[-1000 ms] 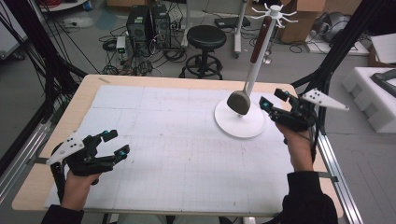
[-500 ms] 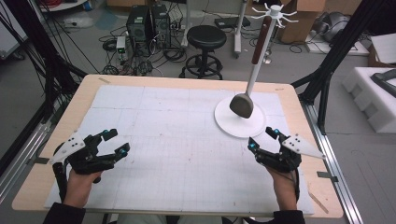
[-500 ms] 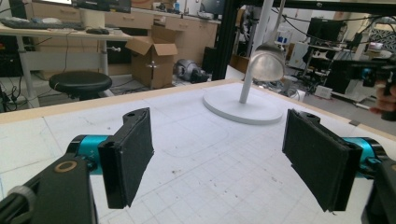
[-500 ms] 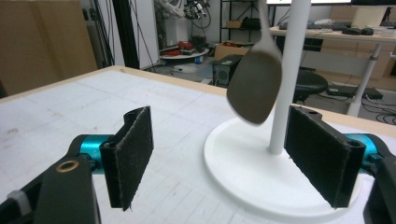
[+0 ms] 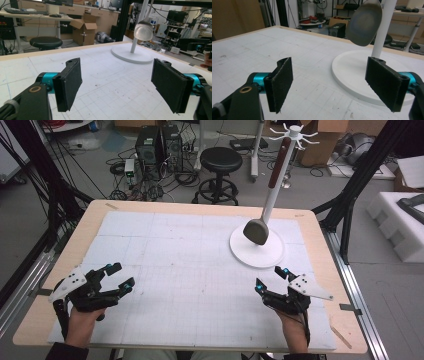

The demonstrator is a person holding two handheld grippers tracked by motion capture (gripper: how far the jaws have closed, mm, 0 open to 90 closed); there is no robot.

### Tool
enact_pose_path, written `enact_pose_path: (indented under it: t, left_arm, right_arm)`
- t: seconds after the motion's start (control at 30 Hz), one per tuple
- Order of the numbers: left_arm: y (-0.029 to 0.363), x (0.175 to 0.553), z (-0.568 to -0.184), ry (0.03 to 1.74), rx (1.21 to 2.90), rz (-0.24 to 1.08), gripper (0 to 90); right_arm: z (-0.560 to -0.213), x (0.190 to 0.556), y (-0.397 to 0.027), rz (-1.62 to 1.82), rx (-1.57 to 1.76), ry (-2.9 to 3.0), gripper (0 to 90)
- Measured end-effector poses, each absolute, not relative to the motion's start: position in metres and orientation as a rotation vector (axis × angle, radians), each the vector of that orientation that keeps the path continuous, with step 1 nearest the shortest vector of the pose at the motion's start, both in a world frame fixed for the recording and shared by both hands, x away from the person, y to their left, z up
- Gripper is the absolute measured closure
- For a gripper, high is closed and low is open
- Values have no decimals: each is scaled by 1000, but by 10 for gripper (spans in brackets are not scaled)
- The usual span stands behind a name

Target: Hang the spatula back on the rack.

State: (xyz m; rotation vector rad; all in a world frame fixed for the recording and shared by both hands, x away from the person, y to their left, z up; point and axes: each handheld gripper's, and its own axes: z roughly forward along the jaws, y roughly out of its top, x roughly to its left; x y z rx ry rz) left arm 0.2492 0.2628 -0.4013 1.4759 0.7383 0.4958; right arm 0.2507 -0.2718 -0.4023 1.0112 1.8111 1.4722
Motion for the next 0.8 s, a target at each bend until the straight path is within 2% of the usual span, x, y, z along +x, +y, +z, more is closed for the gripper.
enact_pose_path:
  t: [0.8]
  left_arm:
    - [265,251,-403,750,1467,497,248]
  right_arm:
    - [-399,253,-276,1485,1032,1787,211]
